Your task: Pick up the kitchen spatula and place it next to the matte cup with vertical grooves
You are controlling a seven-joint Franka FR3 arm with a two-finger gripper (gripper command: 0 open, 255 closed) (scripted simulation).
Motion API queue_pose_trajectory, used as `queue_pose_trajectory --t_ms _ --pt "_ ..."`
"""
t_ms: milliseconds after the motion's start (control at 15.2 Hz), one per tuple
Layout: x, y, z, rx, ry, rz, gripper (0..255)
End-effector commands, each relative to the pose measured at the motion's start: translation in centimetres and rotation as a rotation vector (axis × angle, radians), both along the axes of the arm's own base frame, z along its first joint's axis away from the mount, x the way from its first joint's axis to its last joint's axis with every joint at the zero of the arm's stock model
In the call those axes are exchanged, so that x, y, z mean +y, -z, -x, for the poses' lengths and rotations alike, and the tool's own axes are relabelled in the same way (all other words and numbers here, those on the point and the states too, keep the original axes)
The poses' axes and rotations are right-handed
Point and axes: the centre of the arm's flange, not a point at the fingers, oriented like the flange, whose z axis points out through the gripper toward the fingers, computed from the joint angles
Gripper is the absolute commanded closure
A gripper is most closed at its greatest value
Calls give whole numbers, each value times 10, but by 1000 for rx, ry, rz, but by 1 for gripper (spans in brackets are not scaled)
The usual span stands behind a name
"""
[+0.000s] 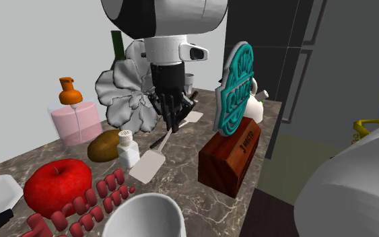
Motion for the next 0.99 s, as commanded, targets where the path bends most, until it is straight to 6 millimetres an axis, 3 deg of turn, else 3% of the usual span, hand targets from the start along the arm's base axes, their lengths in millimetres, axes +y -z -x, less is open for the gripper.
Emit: queue_pose_trajectory --t_ms 0,924 --pt "0 -10 0 1 0 0 255" --pt "0 -84 0 1 0 0 255"
